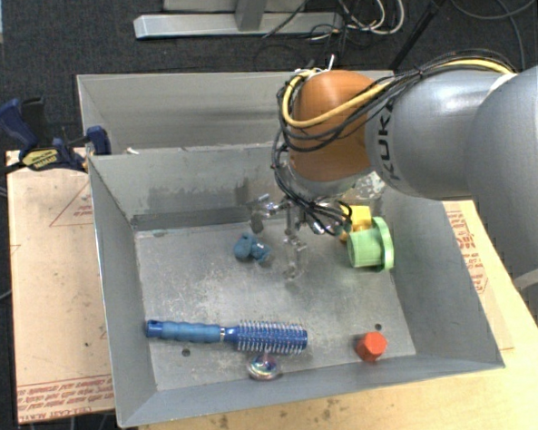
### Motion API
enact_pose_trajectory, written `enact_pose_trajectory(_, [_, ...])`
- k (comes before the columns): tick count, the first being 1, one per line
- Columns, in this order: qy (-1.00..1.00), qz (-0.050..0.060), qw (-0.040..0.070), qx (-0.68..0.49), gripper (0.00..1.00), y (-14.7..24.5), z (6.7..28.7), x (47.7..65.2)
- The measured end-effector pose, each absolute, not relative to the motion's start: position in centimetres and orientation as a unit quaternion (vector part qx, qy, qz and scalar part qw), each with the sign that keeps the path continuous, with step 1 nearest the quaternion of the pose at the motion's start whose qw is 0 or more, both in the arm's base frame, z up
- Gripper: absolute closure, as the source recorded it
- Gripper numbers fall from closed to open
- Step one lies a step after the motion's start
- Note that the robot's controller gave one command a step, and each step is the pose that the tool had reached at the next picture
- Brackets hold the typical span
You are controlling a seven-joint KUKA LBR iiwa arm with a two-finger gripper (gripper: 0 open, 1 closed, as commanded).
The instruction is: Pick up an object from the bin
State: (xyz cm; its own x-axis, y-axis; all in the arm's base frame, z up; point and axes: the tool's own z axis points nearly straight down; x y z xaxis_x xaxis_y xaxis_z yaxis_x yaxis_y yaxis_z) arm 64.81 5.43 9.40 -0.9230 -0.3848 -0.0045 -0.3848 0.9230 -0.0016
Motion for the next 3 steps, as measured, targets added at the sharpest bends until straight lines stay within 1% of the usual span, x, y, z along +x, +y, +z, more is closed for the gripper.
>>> enact_pose_trajectory(1, [0.978,0.001,0.001,-0.210,0.00,7.2,6.9,65.7])
enact_pose_trajectory(2, [0.978,0.001,0.002,-0.209,1.00,7.1,7.1,65.8])
enact_pose_trajectory(3, [0.985,0.003,0.000,-0.175,1.00,15.4,7.7,61.7])
